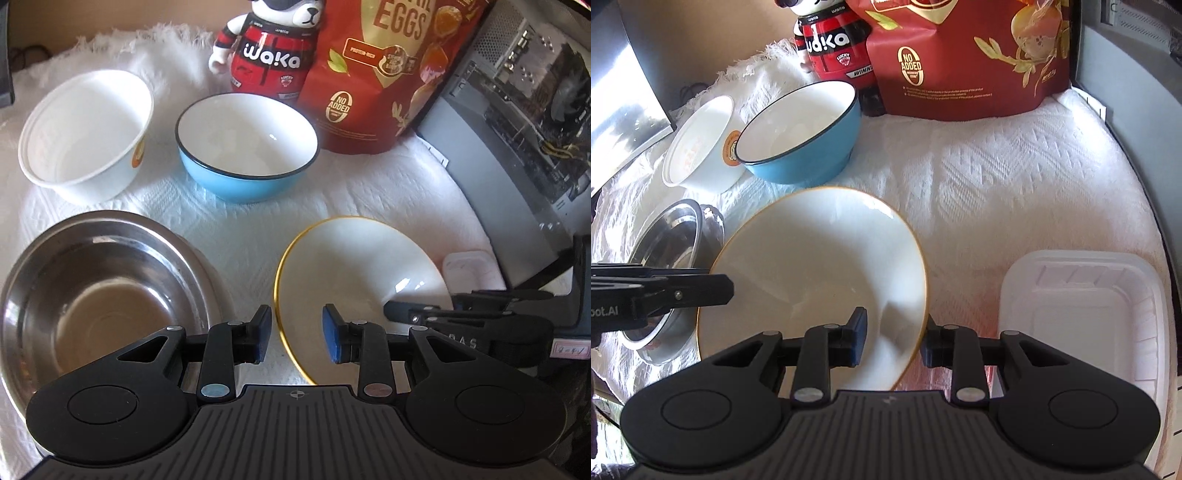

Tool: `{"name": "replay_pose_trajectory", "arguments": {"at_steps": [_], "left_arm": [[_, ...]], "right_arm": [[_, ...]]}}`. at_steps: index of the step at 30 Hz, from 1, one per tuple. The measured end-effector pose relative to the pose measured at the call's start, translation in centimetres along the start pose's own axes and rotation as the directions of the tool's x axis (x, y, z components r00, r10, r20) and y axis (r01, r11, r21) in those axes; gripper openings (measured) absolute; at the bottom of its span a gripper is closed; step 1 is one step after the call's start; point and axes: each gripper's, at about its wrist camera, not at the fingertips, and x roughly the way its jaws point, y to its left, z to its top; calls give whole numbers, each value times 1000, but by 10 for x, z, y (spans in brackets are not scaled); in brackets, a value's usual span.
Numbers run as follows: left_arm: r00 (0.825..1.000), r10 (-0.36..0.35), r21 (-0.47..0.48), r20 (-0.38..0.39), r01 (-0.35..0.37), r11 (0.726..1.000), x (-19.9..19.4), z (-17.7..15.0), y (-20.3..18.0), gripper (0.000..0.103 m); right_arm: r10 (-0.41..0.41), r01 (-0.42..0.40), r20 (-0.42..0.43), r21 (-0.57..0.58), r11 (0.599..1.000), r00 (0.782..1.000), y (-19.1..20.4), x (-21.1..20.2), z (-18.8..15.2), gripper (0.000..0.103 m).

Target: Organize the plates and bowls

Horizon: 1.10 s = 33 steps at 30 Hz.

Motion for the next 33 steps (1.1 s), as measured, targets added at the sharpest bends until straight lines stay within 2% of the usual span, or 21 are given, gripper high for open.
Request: {"name": "replay_pose_trajectory", "arguments": {"at_steps": [9,19,22,28,31,33], "left_arm": [[1000,-12,5,-7,12,1000,-2,-3,-1,33],[1000,-8,20,-3,8,1000,-4,-2,-3,33],[999,-36,14,22,36,999,-10,4,3,32],[994,-79,-121,77,88,989,-18,33,37,32],[988,-87,-215,124,113,970,-22,50,56,32],[984,-83,-273,155,124,954,-21,62,68,32]], "right_arm": [[-32,32,19,-2,999,999,2,-2,2,29],[-26,26,17,-4,1000,1000,0,-2,3,29],[-22,22,25,-12,1000,999,0,-5,4,29],[-62,70,86,-97,993,994,7,-22,21,29],[-47,65,145,-117,991,988,10,-38,40,30],[-32,52,167,-120,991,985,10,-45,56,37]]}}
